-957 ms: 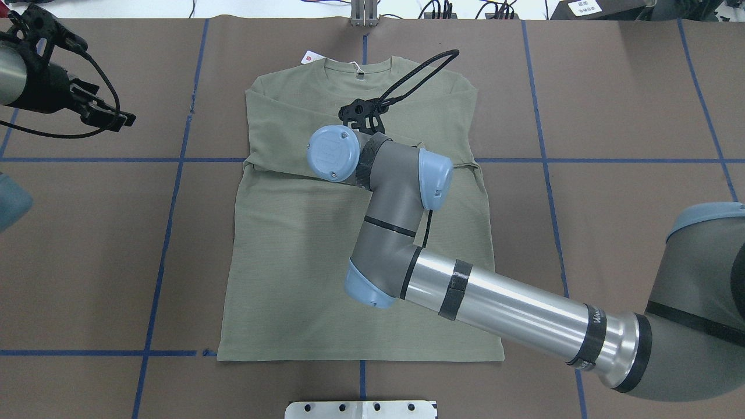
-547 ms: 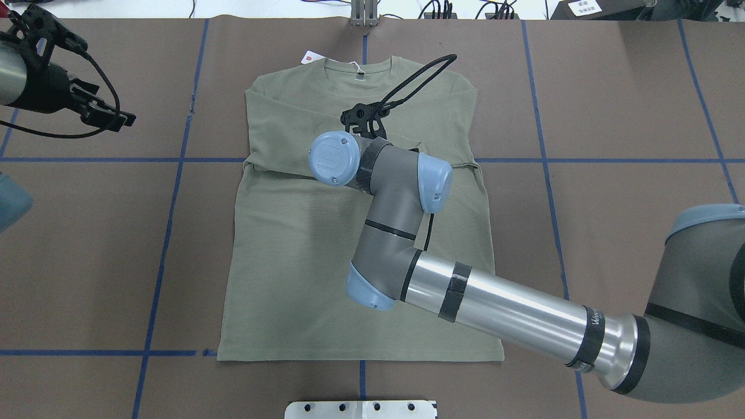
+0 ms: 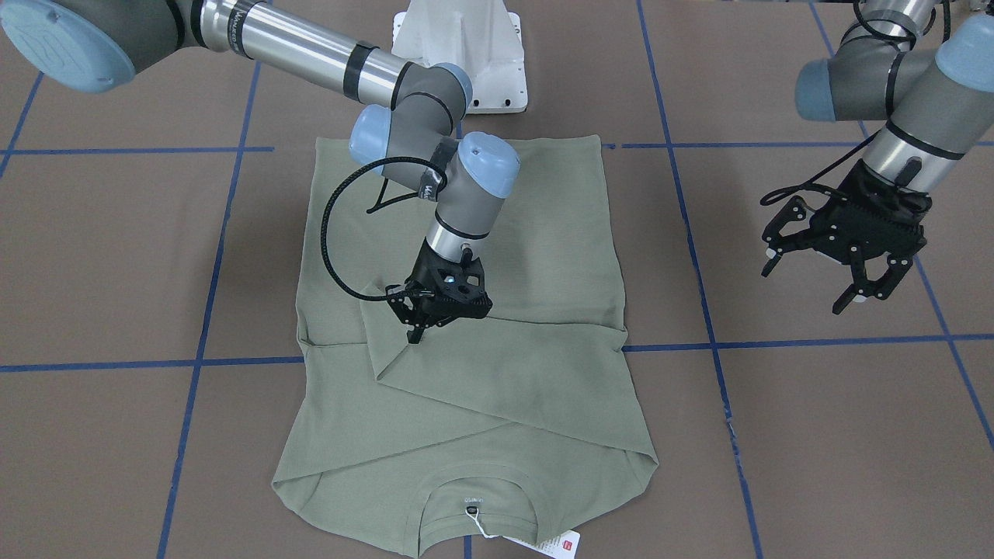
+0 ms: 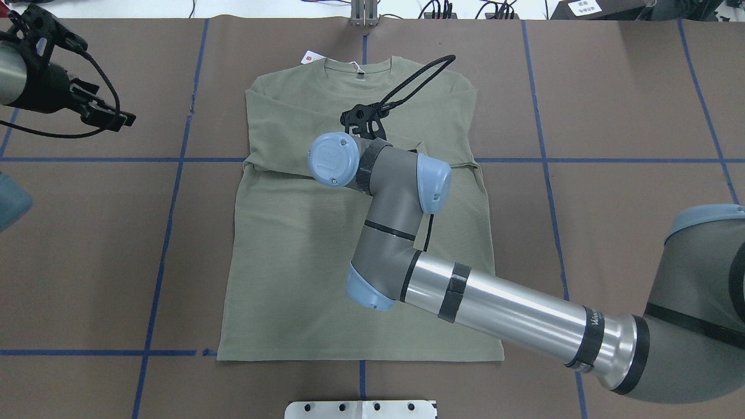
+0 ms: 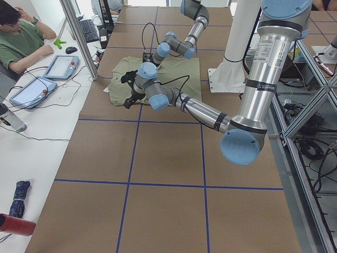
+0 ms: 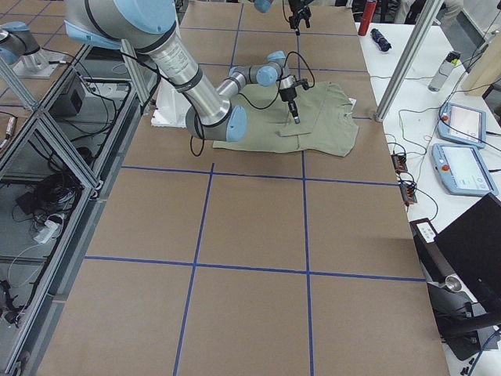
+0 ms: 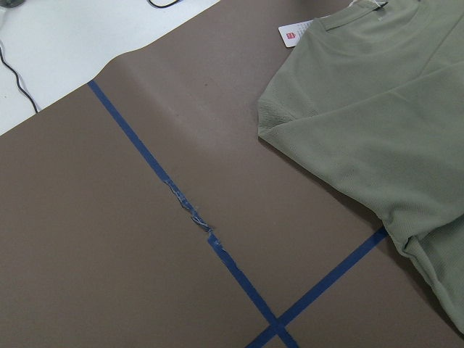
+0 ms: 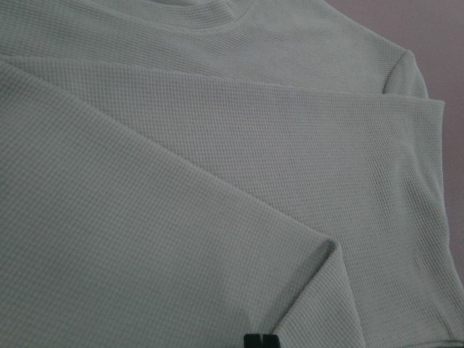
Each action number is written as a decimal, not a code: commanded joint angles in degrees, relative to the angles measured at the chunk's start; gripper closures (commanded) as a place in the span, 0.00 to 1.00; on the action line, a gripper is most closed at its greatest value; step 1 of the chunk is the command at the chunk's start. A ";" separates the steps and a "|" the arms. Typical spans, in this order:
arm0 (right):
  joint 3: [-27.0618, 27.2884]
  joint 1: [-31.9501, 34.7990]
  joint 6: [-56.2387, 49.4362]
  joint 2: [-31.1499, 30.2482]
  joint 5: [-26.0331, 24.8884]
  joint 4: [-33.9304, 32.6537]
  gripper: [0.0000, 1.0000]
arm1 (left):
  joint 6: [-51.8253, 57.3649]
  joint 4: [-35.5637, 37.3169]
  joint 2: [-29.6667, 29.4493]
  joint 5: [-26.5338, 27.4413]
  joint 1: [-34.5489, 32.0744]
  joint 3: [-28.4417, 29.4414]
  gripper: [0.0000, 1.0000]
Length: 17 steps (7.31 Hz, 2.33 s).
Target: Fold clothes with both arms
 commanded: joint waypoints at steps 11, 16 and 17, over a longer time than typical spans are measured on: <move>12.80 5.91 -17.28 -16.19 0.33 6.59 0.48 | -0.09 0.00 -0.09 0.00 0.09 -0.26 0.00; 15.86 11.36 -5.78 -17.06 19.64 18.36 0.00 | -15.39 0.00 -0.27 0.00 0.53 -2.88 0.00; 22.23 11.45 0.15 -19.94 22.02 18.37 0.00 | -24.00 -0.44 1.30 0.35 1.14 -5.42 0.00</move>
